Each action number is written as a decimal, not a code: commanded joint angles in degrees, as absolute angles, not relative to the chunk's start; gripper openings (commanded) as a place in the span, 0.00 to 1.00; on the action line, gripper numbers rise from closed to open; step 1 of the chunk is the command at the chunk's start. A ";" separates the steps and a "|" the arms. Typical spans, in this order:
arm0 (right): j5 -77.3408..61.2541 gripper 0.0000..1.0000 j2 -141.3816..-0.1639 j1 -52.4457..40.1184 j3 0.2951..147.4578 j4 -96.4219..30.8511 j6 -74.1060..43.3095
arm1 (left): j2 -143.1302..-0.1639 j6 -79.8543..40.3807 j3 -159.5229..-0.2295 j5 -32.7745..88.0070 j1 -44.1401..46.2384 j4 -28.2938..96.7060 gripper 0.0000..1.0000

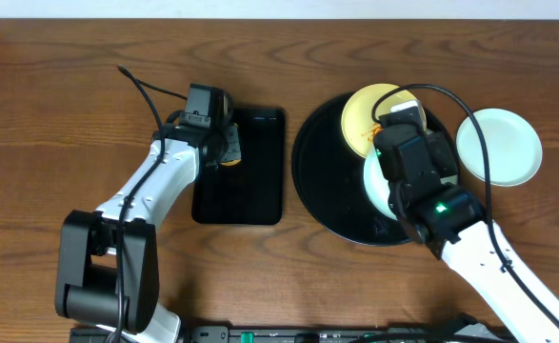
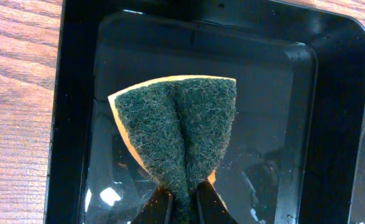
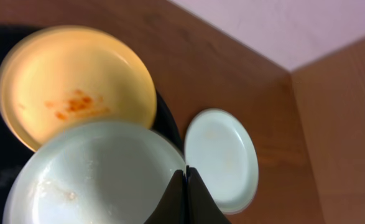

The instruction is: Clean dirty plates on tray and stack at the side

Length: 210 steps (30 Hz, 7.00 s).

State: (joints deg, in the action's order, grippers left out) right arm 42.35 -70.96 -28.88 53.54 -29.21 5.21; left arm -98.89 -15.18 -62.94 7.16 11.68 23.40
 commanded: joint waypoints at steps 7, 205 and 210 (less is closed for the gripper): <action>41.71 0.01 -70.13 -20.75 54.48 -33.78 -4.91 | -98.87 -15.31 -63.02 6.90 11.57 23.33 0.07; -16.36 0.01 -114.24 -10.17 71.11 -48.16 -13.30 | -113.47 -27.11 -63.02 18.81 42.74 -6.92 0.07; -16.36 0.01 -114.24 -10.17 71.11 -48.27 -13.28 | -115.94 -27.07 -63.02 16.32 42.63 -2.90 0.07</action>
